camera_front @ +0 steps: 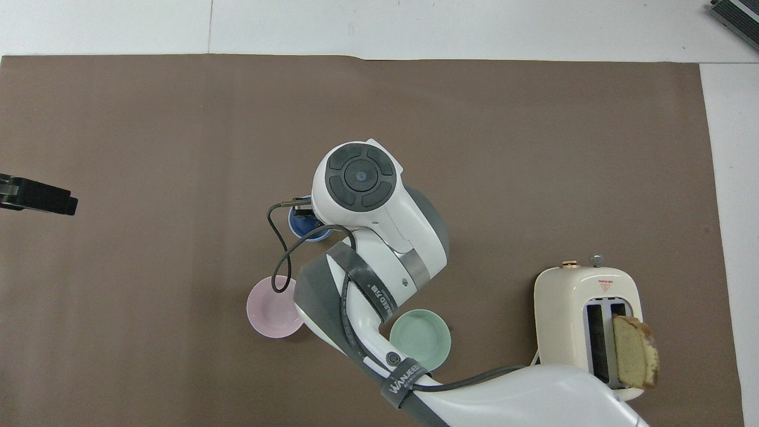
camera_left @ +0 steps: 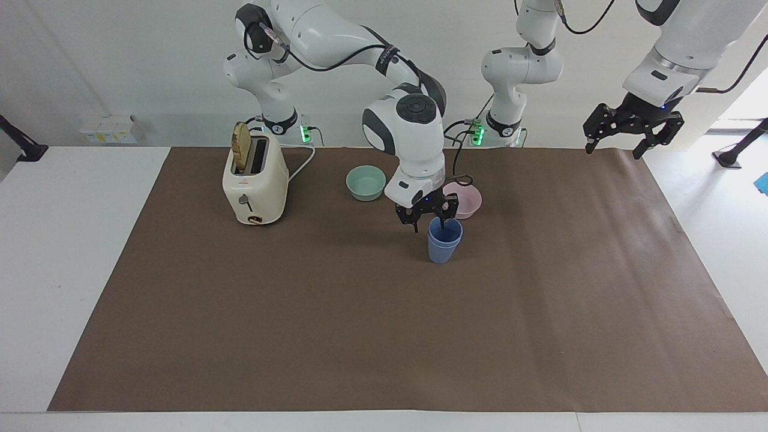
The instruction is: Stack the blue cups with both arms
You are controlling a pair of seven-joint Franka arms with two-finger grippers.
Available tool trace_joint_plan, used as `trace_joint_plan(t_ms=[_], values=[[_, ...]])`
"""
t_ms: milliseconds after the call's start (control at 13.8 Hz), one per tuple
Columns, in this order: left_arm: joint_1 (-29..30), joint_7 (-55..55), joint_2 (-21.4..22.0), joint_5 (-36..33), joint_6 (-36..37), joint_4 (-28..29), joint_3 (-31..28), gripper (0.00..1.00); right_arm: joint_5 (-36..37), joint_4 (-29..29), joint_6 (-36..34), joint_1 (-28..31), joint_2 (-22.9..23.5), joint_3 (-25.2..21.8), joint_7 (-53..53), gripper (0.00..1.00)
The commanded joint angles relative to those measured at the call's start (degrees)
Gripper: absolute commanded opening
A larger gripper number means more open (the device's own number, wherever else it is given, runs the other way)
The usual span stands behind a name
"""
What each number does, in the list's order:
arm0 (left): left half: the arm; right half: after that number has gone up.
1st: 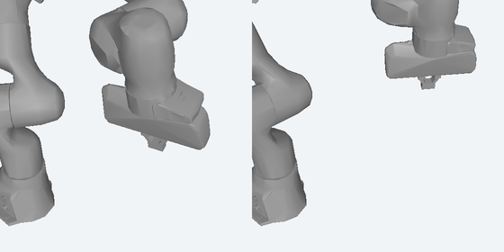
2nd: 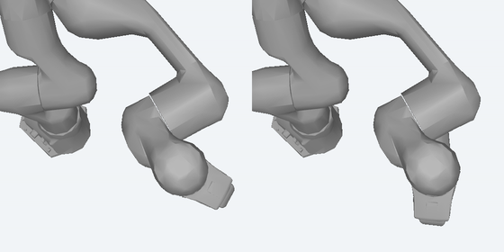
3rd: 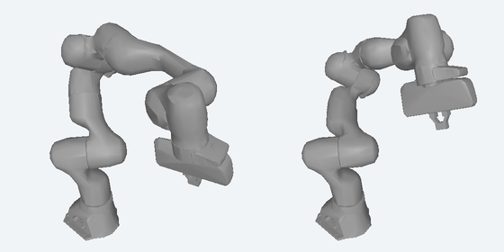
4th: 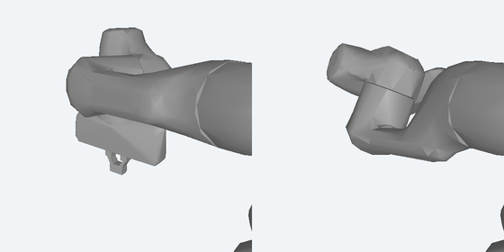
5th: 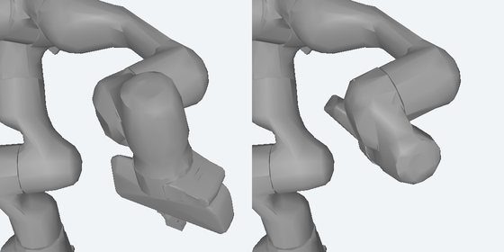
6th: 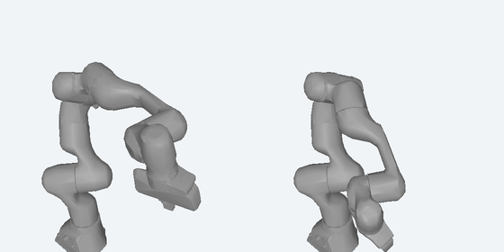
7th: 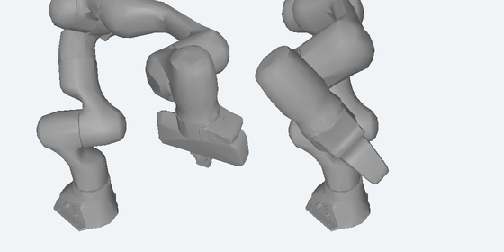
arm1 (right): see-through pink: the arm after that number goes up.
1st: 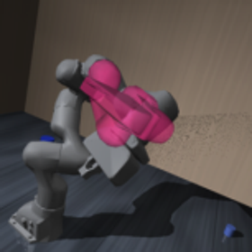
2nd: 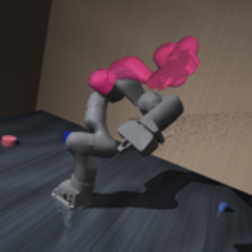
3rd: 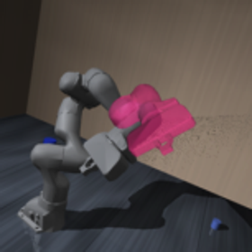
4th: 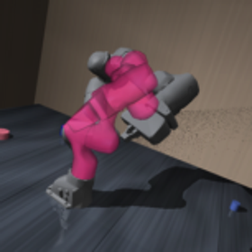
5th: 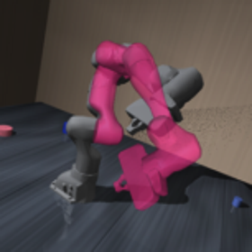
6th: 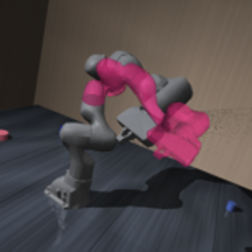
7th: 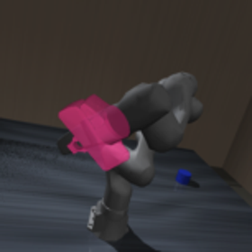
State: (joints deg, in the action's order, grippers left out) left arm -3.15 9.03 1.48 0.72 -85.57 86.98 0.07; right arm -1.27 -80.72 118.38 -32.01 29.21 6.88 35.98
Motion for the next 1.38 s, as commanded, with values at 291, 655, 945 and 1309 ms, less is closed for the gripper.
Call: trace_joint_plan(t_ms=[291, 655, 945, 1309], values=[[0.86, 0.90, 0.63, -0.72, 0.58, 0.29, 0.46, 1.00, 6.89, 0.82, -5.76, 4.84, -3.01, -0.29, -3.53, 1.00], [0.86, 0.90, 0.63, -0.72, 0.67, 0.29, 0.46, 1.00, 8.04, 1.18, -14.91, 12.40, -8.81, -0.28, -16.46, 1.00], [0.86, 0.90, 0.63, -0.72, 0.84, 0.29, 0.46, 1.00, 8.04, 1.53, -20.98, 16.88, -12.67, -0.29, -21.82, 1.00], [0.86, 0.99, 0.63, -0.72, 0.76, 0.29, 0.46, 1.00, 7.52, 1.45, -25.55, 23.92, -17.68, -0.11, -27.81, 1.00]])
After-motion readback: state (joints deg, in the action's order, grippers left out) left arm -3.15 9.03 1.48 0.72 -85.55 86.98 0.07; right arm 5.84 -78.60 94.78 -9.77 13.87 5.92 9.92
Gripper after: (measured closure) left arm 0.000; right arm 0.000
